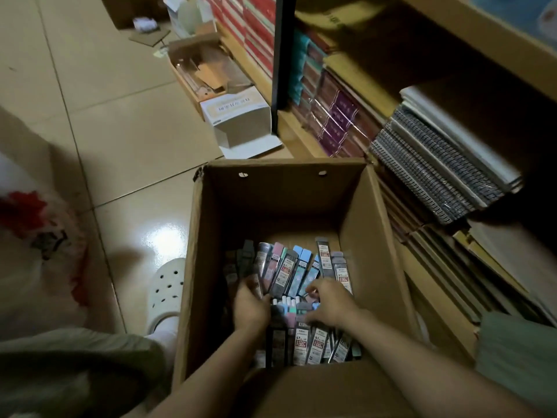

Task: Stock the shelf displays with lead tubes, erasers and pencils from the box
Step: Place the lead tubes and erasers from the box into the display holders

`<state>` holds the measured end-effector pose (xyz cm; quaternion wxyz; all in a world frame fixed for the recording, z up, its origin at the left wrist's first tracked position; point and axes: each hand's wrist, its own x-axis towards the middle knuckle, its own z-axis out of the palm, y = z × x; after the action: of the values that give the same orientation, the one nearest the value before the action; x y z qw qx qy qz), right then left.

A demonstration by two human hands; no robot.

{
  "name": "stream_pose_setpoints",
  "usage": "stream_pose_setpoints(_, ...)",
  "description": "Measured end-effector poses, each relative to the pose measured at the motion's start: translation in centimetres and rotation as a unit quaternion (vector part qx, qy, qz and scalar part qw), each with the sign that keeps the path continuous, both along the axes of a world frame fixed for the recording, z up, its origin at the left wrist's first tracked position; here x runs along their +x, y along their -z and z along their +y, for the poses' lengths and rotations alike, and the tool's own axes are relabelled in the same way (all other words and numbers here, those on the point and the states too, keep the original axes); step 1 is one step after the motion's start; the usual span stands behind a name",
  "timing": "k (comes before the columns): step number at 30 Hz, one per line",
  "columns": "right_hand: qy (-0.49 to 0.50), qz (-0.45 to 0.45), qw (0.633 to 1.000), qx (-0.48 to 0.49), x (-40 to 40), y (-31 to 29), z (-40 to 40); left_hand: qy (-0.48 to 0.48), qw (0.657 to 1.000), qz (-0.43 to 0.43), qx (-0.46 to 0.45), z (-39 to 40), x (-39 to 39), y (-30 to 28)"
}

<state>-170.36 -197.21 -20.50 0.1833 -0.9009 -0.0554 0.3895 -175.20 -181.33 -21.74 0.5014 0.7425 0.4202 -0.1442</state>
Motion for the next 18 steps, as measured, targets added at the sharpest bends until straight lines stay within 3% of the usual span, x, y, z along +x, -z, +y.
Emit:
stream_pose_setpoints(7, -0.047, -0.005, 0.999, 0.005, -0.5, 1.8, 0.2, -0.007, 1.000, -0.027, 0.014, -0.5, 0.7, 1.9)
stream_pose_setpoints(12, 0.001, -0.011, 0.999, 0.050, -0.3, 2.3, -0.6, -0.036, 0.999, -0.038, 0.003, -0.5, 1.4, 2.0)
stream_pose_setpoints(18, 0.060, -0.048, 0.995, 0.057, -0.6, 1.9, -1.1, -0.055, 0.993, -0.056, -0.088, -0.3, 1.9, 1.3)
